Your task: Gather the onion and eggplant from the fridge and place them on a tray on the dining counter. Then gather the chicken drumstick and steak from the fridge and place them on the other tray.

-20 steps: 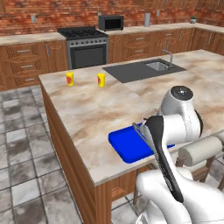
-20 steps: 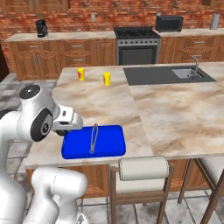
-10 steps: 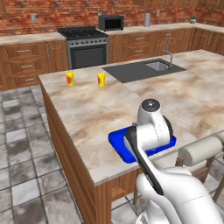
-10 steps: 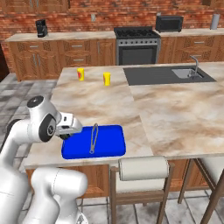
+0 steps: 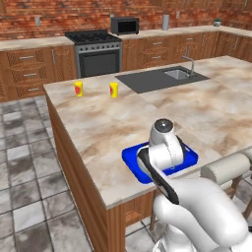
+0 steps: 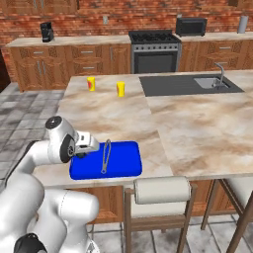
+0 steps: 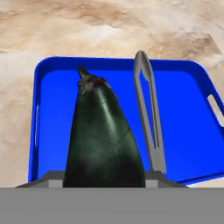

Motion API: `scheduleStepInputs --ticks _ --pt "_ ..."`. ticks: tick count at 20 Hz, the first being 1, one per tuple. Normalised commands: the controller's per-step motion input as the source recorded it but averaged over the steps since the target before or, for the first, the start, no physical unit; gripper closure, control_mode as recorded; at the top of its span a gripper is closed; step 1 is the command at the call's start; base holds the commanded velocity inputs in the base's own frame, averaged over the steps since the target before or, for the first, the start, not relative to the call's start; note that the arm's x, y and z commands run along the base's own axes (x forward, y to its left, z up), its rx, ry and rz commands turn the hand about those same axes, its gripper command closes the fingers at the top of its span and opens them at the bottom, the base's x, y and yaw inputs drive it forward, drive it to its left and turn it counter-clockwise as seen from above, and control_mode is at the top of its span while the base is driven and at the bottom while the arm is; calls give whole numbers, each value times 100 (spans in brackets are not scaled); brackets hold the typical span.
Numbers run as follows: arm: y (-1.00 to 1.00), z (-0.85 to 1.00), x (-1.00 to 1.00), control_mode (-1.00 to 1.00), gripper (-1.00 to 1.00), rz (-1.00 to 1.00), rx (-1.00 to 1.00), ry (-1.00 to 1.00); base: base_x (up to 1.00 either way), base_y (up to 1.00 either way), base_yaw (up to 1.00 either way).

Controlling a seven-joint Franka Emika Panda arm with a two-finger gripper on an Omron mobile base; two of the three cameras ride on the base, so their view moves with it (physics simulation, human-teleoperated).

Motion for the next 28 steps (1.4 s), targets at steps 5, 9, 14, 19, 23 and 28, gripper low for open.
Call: scheduleStepInputs --ticks 5,9,14,19,23,28 --pt "0 -26 32 -100 100 4 1 0 0 0 0" --pt "0 -36 27 -100 100 4 1 2 0 0 0" --pt "0 -36 30 -100 100 5 1 3 0 0 0" --pt "0 -37 31 -100 100 4 0 4 0 0 0" --pt "0 -42 27 -100 -100 3 0 6 0 0 0" --pt "-1 -23 16 -100 -100 3 0 3 0 0 0"
